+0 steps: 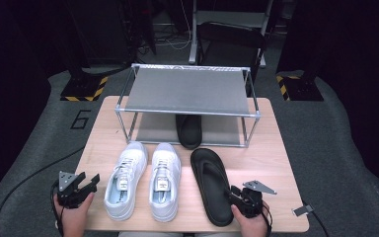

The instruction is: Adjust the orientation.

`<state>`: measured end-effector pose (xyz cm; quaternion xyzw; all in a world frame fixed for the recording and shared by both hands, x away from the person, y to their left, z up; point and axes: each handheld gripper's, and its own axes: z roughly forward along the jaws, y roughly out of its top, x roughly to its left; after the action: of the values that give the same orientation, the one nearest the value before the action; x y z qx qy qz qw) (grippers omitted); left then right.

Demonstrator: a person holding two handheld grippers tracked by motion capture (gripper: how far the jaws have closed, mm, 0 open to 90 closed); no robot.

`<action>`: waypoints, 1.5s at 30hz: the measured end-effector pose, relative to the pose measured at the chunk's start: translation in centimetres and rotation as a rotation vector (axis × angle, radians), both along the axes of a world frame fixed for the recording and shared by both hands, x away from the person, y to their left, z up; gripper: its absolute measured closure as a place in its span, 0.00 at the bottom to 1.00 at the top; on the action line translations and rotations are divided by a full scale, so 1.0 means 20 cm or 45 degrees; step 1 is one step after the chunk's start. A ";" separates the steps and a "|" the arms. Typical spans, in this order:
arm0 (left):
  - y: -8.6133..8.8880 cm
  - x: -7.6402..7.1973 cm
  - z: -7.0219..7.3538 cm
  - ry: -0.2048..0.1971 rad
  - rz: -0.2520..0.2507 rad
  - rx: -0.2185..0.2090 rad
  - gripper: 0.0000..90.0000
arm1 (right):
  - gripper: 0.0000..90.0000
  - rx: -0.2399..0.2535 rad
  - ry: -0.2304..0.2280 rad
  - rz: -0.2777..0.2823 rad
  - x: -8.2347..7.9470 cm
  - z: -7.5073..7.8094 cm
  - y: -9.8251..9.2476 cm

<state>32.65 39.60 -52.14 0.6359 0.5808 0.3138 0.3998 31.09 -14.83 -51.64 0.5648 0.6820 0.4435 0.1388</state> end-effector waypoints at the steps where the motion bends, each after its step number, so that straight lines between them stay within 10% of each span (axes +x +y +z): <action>1: 0.00 0.00 0.00 0.000 0.000 0.000 0.45 | 0.69 0.000 0.000 0.000 0.00 0.00 0.00; 26: 0.00 0.00 0.00 -0.001 0.002 -0.003 0.45 | 0.53 0.127 0.060 0.039 0.06 -0.07 -0.05; 45: 0.00 0.00 0.00 -0.015 0.008 -0.001 0.45 | 0.66 0.180 0.093 0.049 0.06 -0.06 -0.06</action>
<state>32.74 39.50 -52.24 0.6321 0.5805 0.3187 0.4025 32.24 -16.09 -52.88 0.5758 0.6641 0.4724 0.0650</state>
